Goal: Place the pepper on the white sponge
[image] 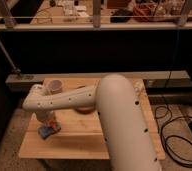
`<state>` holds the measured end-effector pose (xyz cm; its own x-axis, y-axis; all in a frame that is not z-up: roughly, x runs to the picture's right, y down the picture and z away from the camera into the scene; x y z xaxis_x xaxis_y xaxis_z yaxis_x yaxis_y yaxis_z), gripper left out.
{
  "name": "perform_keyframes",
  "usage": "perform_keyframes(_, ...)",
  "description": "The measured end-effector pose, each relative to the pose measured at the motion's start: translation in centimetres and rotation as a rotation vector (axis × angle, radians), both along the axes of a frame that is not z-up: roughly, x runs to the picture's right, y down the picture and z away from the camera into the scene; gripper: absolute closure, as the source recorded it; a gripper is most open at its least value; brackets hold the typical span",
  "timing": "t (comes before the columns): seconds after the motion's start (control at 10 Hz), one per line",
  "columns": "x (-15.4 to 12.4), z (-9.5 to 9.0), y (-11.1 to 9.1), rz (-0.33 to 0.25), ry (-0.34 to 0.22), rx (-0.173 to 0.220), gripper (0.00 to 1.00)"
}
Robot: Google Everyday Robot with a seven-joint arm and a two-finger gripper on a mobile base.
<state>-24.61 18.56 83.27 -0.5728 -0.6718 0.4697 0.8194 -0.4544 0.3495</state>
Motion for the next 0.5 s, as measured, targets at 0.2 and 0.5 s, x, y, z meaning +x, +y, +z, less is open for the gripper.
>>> perform_keyframes(0.2, 0.06, 0.06, -0.01, -0.001, -0.003, 0.001, 0.9)
perform_keyframes(0.5, 0.2, 0.18, 0.06, -0.003, -0.008, 0.0, 0.9)
